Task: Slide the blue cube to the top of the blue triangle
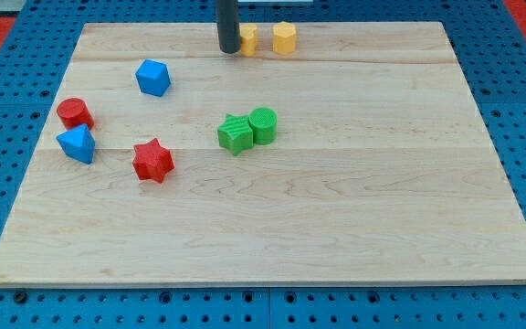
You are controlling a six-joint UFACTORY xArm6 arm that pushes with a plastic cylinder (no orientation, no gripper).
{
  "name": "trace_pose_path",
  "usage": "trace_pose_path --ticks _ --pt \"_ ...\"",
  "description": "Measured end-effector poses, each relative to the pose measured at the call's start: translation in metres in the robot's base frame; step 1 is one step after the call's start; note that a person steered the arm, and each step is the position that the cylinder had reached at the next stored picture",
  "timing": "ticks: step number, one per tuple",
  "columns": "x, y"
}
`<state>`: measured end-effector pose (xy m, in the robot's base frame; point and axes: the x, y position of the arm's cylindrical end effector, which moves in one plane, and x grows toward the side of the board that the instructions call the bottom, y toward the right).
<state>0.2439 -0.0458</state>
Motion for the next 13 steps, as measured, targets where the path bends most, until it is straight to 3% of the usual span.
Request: trace_pose_path --ticks 2,3,4,5,6,8,10,13 --pt "0.01 0.038" --pt "0.034 0.027" --pt "0.052 -0.01" --pt "0.025 -0.056" --pt "0.027 -0.111" --pt "0.095 -0.148" --pt "0.076 -0.125" --pt "0.145 -0.107"
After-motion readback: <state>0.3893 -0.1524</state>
